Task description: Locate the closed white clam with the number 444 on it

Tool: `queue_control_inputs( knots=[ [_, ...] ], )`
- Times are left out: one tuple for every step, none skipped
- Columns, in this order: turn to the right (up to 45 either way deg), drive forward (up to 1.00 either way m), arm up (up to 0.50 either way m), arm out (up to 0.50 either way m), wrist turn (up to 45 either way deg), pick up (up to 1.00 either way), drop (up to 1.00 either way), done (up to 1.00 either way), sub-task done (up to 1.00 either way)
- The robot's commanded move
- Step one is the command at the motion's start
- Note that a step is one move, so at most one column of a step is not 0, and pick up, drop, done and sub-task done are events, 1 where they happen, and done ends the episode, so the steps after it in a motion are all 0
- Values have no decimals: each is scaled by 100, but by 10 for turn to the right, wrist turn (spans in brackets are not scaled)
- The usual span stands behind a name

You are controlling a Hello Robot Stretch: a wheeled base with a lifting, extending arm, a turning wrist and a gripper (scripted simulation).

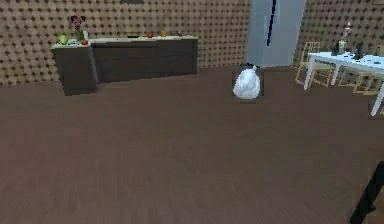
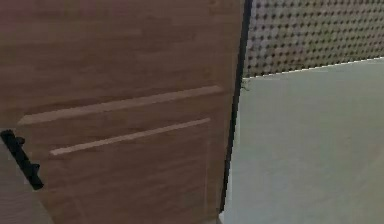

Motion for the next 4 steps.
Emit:
queue_control_inputs(
  knots=[
    [-90, 0, 0, 0, 0, 0, 0, 0, 0],
    [0, 55, 0, 0, 0, 0, 0, 0, 0],
    [390, 0, 0, 0, 0, 0, 0, 0, 0],
    [0, 10, 0, 0, 0, 0, 0, 0, 0]
  ],
)
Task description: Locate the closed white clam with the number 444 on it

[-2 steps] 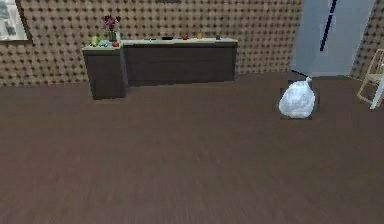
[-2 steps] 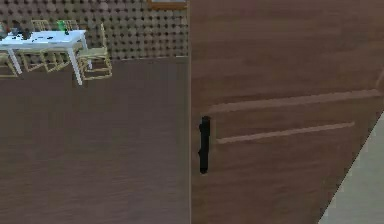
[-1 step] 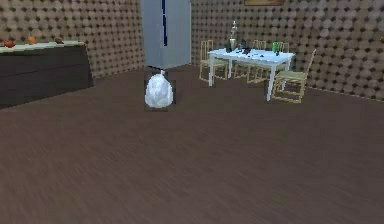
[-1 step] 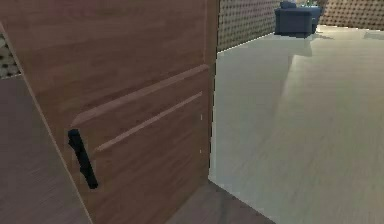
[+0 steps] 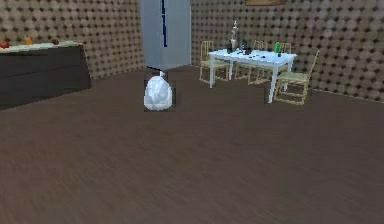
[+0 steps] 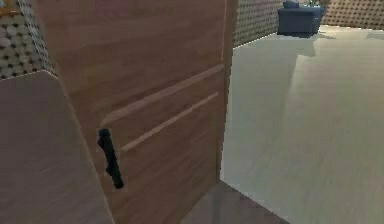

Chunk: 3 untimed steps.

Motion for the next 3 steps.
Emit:
queue_control_inputs(
  knots=[
    [330, 0, 0, 0, 0, 0, 0, 0, 0],
    [0, 100, 0, 0, 0, 0, 0, 0, 0],
    [30, 0, 0, 0, 0, 0, 0, 0, 0]
  ],
)
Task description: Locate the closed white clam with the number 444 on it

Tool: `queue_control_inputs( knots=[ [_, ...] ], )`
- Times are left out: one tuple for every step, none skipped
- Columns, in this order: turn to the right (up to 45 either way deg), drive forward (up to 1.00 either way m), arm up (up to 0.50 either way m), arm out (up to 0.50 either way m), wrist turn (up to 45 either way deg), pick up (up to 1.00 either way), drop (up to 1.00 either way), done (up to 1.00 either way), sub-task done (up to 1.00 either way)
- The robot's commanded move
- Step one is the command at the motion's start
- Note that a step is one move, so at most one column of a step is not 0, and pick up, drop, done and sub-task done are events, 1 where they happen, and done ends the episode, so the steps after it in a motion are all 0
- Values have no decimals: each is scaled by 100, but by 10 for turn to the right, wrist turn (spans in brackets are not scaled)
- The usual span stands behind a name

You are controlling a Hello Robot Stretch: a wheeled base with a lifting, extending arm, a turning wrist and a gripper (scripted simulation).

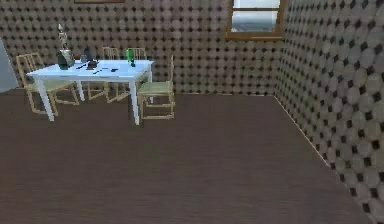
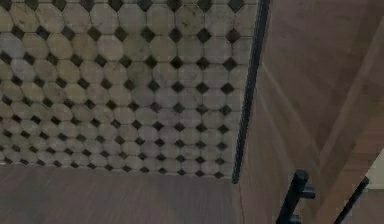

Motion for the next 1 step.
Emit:
queue_control_inputs(
  knots=[
    [0, 100, 0, 0, 0, 0, 0, 0, 0]
  ],
)
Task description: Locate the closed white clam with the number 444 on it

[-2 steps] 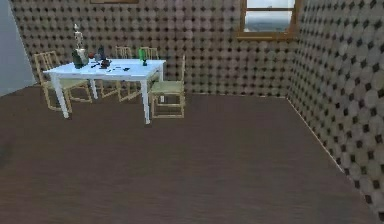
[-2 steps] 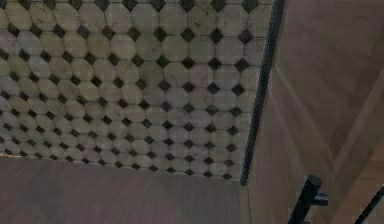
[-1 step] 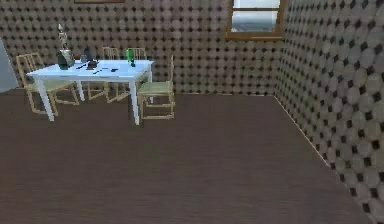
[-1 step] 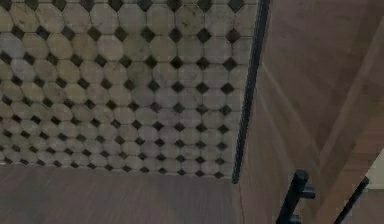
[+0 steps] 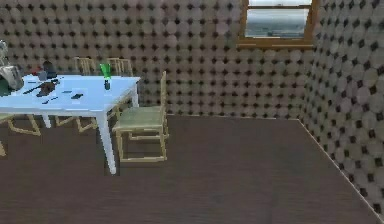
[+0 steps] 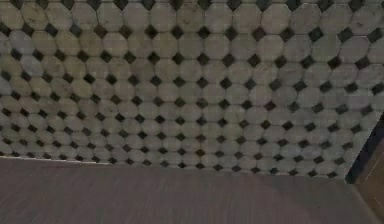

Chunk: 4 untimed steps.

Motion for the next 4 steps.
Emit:
queue_control_inputs(
  knots=[
    [0, 100, 0, 0, 0, 0, 0, 0, 0],
    [0, 100, 0, 0, 0, 0, 0, 0, 0],
    [0, 5, 0, 0, 0, 0, 0, 0, 0],
    [-60, 0, 0, 0, 0, 0, 0, 0, 0]
  ],
)
